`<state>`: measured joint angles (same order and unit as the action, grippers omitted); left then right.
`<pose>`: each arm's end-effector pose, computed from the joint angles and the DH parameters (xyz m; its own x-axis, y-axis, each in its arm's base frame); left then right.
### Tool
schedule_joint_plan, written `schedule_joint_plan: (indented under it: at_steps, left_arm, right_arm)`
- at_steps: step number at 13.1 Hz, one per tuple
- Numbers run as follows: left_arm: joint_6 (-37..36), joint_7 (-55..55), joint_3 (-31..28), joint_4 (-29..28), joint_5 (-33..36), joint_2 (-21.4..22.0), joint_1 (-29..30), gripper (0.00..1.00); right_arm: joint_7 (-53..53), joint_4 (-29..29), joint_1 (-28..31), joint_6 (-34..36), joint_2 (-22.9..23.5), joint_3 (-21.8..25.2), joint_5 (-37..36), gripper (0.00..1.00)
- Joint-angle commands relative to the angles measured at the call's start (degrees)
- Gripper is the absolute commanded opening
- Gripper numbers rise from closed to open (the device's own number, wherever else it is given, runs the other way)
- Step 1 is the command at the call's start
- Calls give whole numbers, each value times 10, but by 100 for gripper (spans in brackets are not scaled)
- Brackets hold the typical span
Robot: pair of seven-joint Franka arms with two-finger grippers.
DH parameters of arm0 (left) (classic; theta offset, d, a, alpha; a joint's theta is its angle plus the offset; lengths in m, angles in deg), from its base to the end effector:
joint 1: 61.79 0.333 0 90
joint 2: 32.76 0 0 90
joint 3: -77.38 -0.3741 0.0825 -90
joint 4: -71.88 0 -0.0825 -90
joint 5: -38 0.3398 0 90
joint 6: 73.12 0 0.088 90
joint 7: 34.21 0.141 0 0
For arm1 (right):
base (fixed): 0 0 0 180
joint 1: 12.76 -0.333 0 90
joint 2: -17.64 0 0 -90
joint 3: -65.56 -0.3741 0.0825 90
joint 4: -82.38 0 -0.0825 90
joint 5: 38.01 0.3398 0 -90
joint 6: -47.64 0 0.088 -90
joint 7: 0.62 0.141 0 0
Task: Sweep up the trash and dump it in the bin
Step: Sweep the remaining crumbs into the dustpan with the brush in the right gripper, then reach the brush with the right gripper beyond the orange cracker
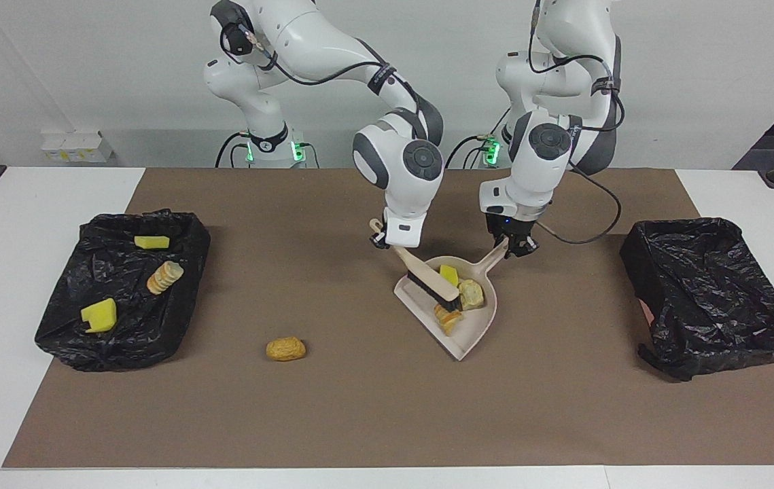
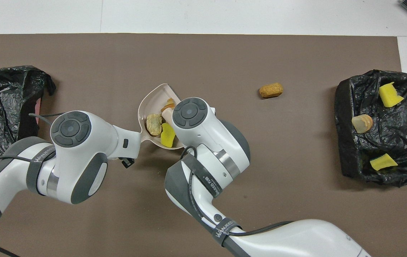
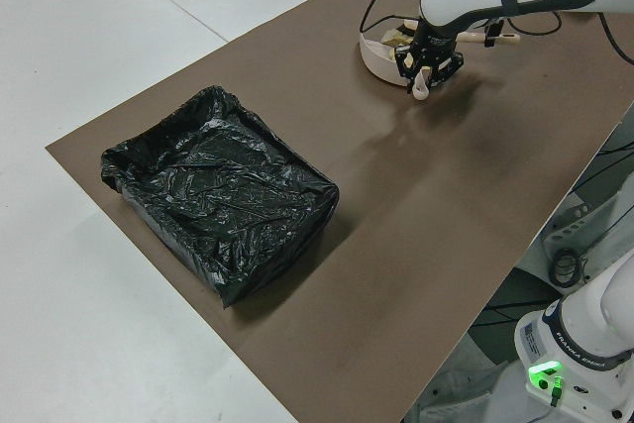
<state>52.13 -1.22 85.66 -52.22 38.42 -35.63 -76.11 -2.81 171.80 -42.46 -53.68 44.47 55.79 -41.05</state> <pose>0.4675 -0.1933 0.4207 0.5613 -0.8273 -0.0240 -0.8272 -0.5617 0.0172 0.5022 0.3840 0.3976 0.7145 0.6537 -0.2494 0.6672 -0.7439 -0.0385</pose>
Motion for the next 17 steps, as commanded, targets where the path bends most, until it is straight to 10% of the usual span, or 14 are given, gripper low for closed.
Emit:
schedule_joint_plan:
  at_steps: [1,17]
  left_arm:
    - [7,0,-2,-3,-6,3,-2,0]
    - [2,104,2,-13,-23,1,-57,0]
  right_arm:
    - [-29,8,10,21,-25,-2,-7,0]
    - [182,29,267,4,-31,26,-108,0]
